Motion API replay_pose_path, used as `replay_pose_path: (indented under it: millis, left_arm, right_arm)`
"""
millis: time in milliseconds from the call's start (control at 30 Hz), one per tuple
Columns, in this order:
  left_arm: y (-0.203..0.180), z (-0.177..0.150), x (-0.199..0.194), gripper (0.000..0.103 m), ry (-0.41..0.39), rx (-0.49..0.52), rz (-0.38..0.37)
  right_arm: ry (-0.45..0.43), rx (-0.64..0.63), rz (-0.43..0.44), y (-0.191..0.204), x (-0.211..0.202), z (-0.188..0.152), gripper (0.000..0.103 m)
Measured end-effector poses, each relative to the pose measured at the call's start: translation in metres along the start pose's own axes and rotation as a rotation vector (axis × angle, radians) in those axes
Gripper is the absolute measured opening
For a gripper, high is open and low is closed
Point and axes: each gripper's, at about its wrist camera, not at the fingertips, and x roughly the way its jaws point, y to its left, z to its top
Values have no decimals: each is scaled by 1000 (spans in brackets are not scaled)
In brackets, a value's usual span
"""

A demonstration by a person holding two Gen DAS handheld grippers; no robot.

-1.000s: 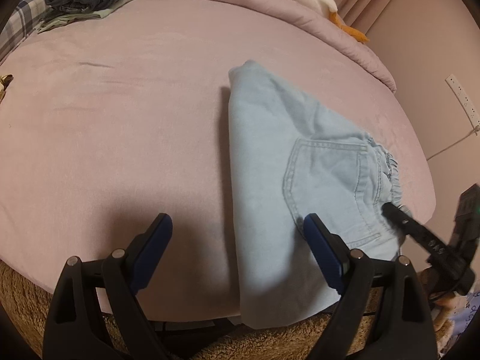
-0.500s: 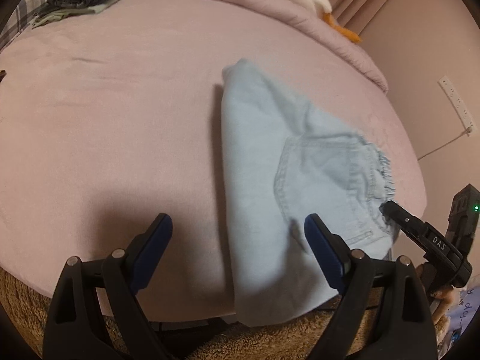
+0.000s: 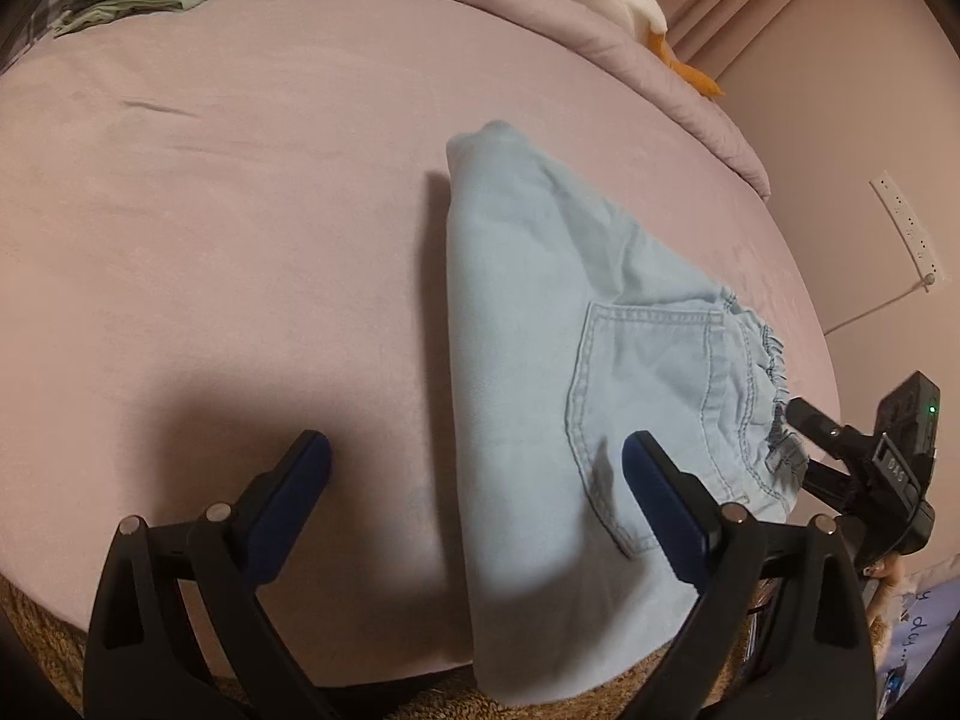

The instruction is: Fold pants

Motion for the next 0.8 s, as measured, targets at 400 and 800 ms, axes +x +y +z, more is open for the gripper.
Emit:
replay_pose_path:
  millis: [400,800]
  left_arm:
    - [-16,9,20,75,44,111,2]
    - [-16,19,20,25,99,65,-79]
  right_arm:
    - [103,-29,88,17,35,7,82]
    - [84,-33,54,32,38,-4,44]
